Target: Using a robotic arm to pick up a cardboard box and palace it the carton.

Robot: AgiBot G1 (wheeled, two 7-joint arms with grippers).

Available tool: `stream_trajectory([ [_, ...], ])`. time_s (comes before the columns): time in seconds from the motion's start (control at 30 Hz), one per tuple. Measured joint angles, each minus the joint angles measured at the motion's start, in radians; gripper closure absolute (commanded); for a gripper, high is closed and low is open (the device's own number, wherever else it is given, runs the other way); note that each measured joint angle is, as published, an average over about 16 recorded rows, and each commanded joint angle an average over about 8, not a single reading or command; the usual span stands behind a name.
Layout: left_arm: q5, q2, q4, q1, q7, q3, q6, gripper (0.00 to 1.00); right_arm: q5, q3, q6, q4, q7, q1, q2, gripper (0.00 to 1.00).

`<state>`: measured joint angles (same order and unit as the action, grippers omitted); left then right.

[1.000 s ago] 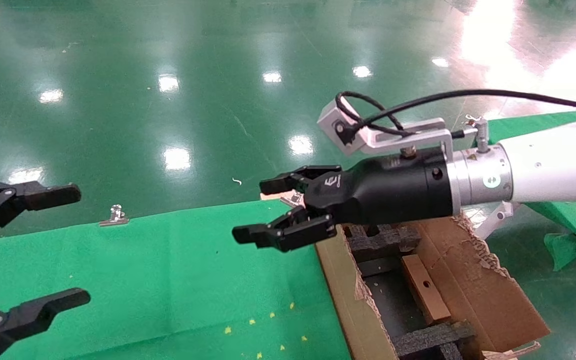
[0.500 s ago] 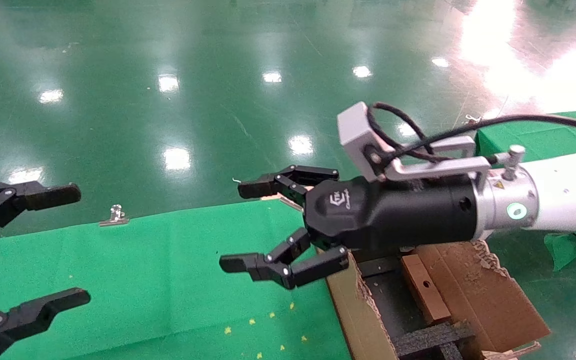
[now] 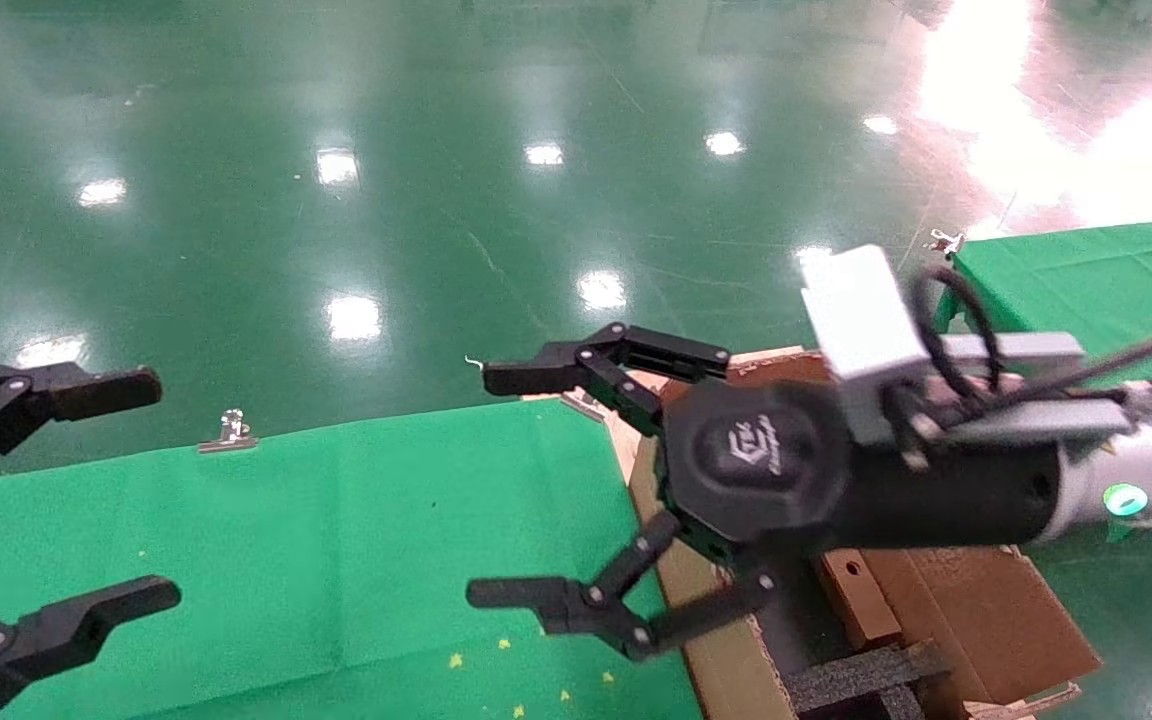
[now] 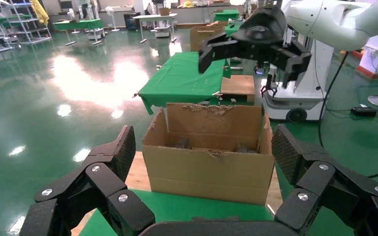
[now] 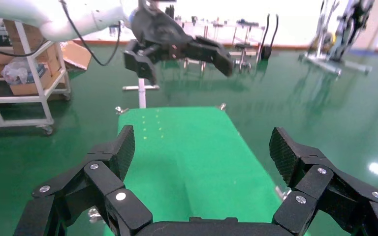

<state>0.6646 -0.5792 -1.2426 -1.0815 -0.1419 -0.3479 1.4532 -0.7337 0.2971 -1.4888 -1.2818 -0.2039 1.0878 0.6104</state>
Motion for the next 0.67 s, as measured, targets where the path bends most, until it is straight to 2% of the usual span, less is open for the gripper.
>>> stream_trajectory([
  [0.3, 0.000, 0.000, 0.000, 0.000, 0.000, 0.000, 0.000, 0.00, 0.012, -0.050, -0.019, -0.006, 0.031, -0.038, 0.003, 0.00],
  [0.67, 0.000, 0.000, 0.000, 0.000, 0.000, 0.000, 0.000, 0.00, 0.009, -0.034, -0.013, -0.004, 0.023, -0.026, 0.002, 0.00],
])
